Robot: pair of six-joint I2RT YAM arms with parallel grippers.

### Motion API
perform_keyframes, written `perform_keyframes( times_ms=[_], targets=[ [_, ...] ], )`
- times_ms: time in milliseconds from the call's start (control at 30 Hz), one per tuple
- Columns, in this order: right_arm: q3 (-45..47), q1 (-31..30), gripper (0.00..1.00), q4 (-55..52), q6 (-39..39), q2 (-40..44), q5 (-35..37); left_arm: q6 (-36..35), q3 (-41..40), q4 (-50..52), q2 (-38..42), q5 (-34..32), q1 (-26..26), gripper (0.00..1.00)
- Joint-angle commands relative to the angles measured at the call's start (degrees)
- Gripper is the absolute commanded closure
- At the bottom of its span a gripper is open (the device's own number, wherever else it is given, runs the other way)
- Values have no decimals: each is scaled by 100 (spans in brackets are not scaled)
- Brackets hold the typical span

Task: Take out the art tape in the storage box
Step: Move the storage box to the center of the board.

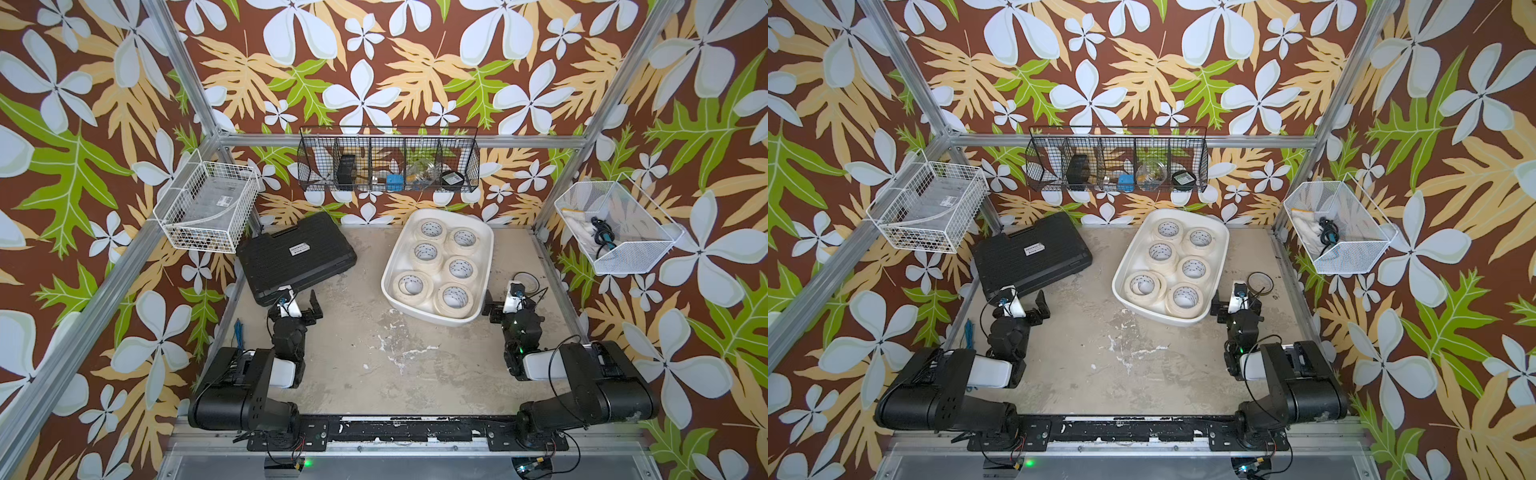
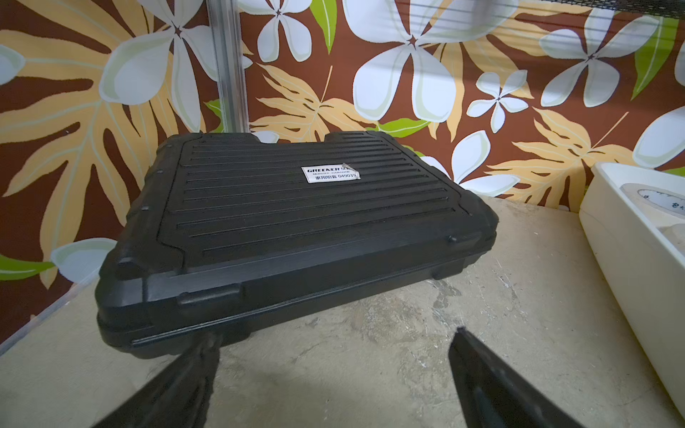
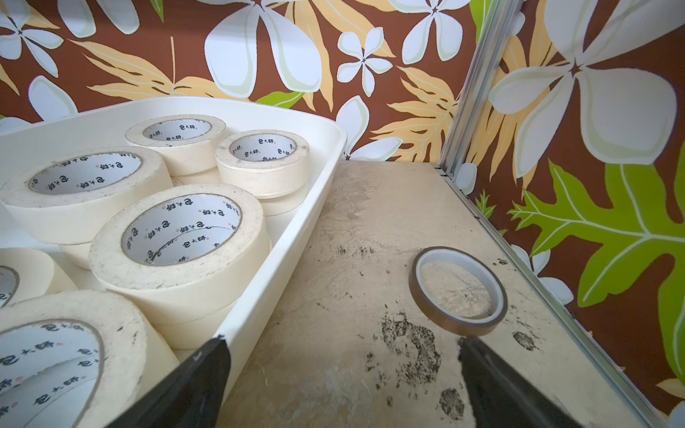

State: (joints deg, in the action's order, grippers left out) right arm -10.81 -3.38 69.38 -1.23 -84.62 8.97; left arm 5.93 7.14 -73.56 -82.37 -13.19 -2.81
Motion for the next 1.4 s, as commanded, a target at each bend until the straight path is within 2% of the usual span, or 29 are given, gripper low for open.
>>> perform_keyframes(
  times_ms=[0,500,600,700,767,800,867,933,1100,1167,1267,1367],
  targets=[
    [17,3,0,181,-9,6,25,-5,42,-185,1,19,2,0],
    [25,-3,0,209,-21,22,63,0,25,-214,11,-2,0,0],
    [21,-5,0,-105,-140,421,382,-64,-50,13,518,-90,-16,0],
    [-468,2,0,-1550,-361,1077,674,41,47,997,1379,-737,-234,0],
    [-1151,1,0,-3142,-1070,1400,1143,295,392,1979,1909,-1196,-394,0],
    [-1459,0,0,-3819,-1350,1462,1219,522,632,2559,2090,-1310,-425,0],
    [-2122,-3,0,-5120,-1818,1468,1063,1344,1512,4426,2412,-1553,-430,0],
    [-2595,4,1,-6058,-2226,1408,843,2071,2313,5876,2437,-1715,-430,0],
    [-3225,-5,5,-7136,-2455,1203,-13,2958,3248,7417,2420,-678,-395,0],
    [-3408,2,10,-7411,-2461,1100,-344,2914,3274,7476,2596,146,-396,0],
    [-3629,3,15,-7663,-2452,900,-735,2916,3244,7488,2787,975,-388,0],
    [-3850,3,23,-7804,-2389,645,-1099,2750,3449,7814,2649,1728,-394,0]
  ],
)
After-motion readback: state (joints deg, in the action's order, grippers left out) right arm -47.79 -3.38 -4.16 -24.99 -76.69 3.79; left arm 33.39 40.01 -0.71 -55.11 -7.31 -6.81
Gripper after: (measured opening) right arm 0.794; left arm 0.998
